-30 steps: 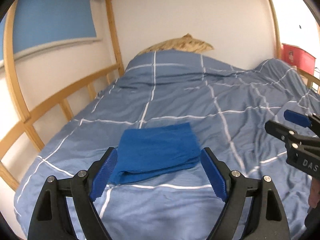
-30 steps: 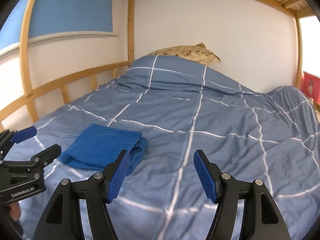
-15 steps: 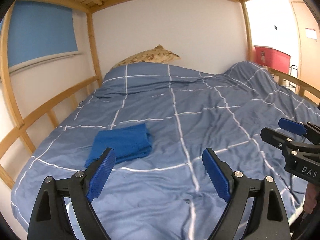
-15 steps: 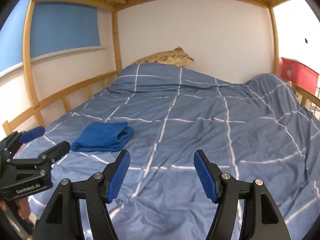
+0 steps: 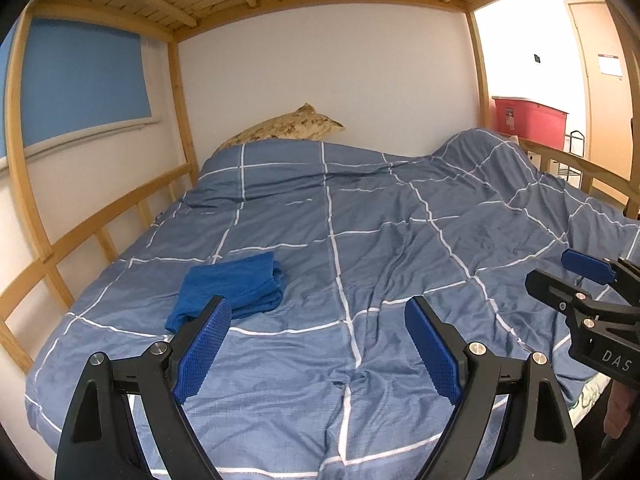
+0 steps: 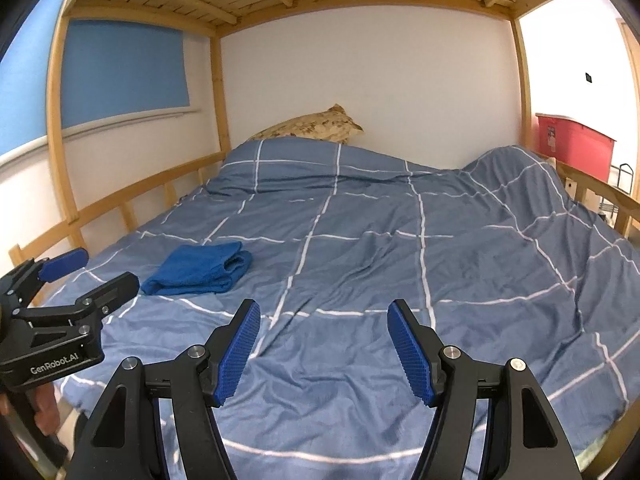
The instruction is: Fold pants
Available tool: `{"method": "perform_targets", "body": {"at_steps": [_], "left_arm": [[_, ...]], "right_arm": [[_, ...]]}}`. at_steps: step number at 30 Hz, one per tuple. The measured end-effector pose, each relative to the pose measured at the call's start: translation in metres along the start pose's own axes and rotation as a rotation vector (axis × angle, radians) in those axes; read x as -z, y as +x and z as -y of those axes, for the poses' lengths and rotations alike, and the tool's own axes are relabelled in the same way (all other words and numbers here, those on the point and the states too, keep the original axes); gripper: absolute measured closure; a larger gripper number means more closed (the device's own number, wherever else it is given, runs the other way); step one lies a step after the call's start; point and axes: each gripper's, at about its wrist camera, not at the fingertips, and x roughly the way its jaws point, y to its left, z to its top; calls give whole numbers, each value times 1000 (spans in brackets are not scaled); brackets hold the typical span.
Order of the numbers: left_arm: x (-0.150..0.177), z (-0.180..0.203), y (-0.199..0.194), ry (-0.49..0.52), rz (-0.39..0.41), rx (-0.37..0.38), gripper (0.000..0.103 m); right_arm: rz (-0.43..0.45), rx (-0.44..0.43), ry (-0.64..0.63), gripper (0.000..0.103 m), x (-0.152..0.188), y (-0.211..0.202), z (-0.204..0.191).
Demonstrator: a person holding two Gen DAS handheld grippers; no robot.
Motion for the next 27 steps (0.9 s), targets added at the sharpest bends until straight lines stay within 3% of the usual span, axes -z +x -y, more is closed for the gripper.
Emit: {"method": "perform_targets", "body": {"at_steps": [13, 27], "left_arm": [[-2, 9, -4, -16, 5, -1, 13], [-2, 10, -6, -16, 13, -10, 1]], "right_arm": [[9, 28, 10, 36, 6, -12, 14], [16, 28, 14, 36, 5, -13, 15]]}}
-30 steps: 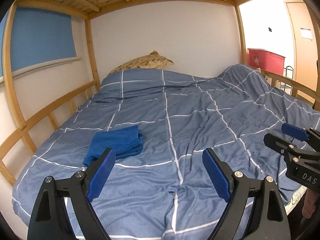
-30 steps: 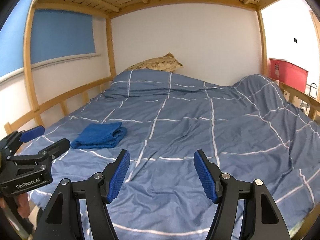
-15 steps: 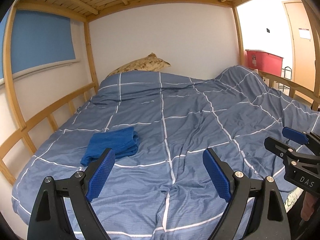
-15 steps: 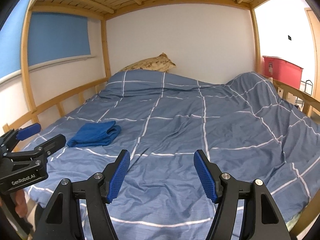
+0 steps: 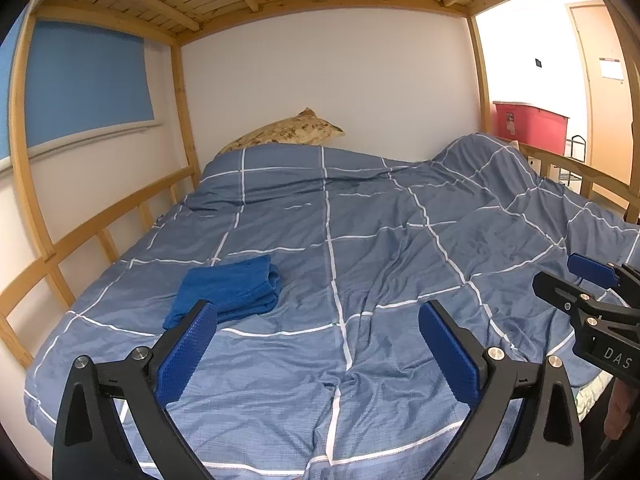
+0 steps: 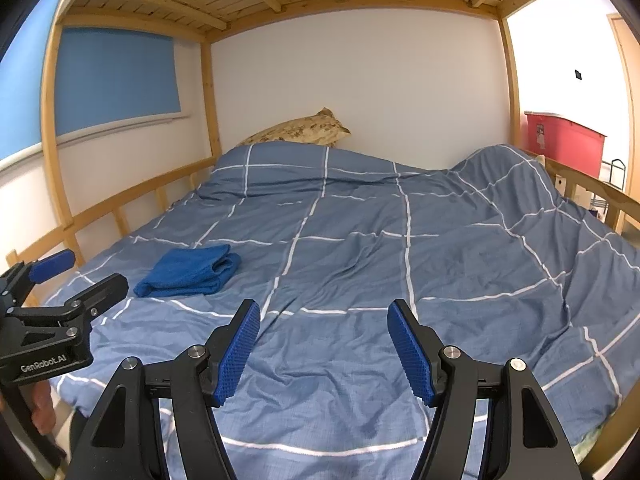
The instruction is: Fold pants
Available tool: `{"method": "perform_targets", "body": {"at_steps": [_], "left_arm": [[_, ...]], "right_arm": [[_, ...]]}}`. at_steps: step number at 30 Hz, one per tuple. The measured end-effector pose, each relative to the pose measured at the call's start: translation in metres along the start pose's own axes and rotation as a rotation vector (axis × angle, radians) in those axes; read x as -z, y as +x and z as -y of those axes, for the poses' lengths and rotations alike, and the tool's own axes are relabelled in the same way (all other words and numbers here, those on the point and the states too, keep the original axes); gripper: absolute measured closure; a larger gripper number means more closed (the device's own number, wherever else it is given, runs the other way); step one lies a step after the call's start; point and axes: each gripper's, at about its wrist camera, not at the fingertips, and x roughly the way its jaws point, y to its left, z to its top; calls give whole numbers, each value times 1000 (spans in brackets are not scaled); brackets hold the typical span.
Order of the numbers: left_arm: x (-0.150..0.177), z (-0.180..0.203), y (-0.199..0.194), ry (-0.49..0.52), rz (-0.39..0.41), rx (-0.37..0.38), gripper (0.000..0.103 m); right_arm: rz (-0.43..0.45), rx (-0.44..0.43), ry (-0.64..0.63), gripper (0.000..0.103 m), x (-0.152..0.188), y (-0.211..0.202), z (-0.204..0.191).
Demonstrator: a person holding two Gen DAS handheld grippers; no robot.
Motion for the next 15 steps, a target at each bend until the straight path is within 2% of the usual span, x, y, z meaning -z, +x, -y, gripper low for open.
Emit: {"method": "perform_targets", "body": {"at_steps": [15], "left_arm": [[1, 0, 0, -10, 0, -1, 0]], "right_arm": [[-3, 4, 4, 36, 1, -1, 2]]}}
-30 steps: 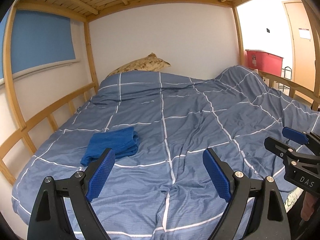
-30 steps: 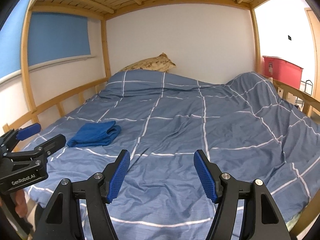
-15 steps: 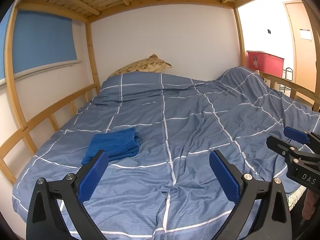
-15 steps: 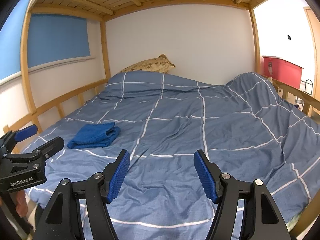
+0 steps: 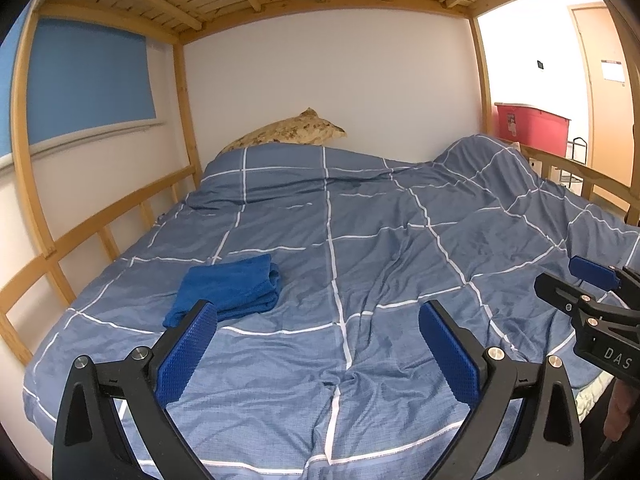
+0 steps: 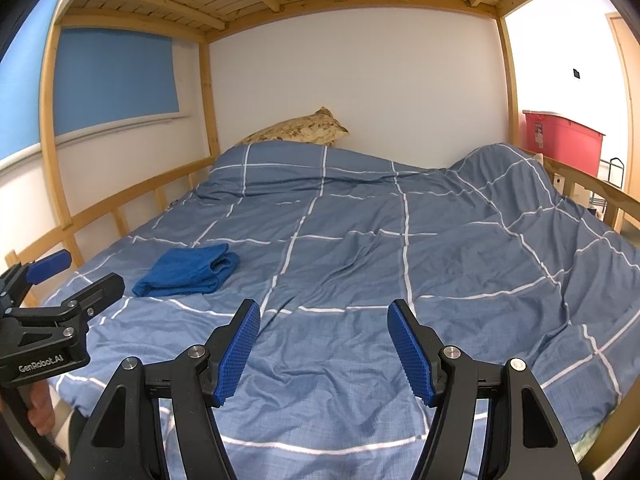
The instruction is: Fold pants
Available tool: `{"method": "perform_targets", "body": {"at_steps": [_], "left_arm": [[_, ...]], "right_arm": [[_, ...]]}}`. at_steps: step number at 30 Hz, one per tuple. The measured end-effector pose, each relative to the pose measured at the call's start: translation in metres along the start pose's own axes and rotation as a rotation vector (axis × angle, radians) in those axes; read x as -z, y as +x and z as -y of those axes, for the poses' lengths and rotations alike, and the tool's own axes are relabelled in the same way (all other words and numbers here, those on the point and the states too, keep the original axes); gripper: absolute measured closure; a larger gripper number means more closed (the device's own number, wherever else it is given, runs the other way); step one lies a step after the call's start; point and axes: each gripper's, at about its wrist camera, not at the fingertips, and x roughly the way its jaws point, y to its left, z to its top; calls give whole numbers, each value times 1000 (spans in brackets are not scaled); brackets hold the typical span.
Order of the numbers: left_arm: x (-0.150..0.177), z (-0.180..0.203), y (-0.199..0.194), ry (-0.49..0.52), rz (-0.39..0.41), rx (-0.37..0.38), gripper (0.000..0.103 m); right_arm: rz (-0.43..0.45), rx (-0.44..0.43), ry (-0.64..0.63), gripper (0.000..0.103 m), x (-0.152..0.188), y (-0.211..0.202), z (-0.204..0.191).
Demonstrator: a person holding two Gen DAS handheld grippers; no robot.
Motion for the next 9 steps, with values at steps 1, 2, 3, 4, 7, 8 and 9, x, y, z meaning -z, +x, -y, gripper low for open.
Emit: {"method": "perform_targets", "body": {"at_steps": [1, 2, 3, 4, 7, 8, 9], "left_arm": [[0, 0, 0, -4, 0, 2, 0], [0, -1, 0, -7, 0, 2, 0], [0, -1, 0, -10, 1, 3, 1], [0, -2, 1, -12, 1, 3, 1], [0, -3, 2, -17, 0, 5, 1], [0, -4, 2, -19, -2, 6, 1], [1, -4, 2, -21, -2, 7, 1]], "right_arm": [[-1, 1, 1, 36, 0, 0, 0], [-1, 1, 2, 36, 0, 0, 0], [-2, 1, 2, 36, 1, 0, 0], [-3, 1, 3, 36, 1, 0, 1], [-3, 3, 3, 36, 1, 1, 1], [-2, 3, 3, 36, 1, 1, 1], [-2, 3, 3, 36, 1, 1, 1]]}}
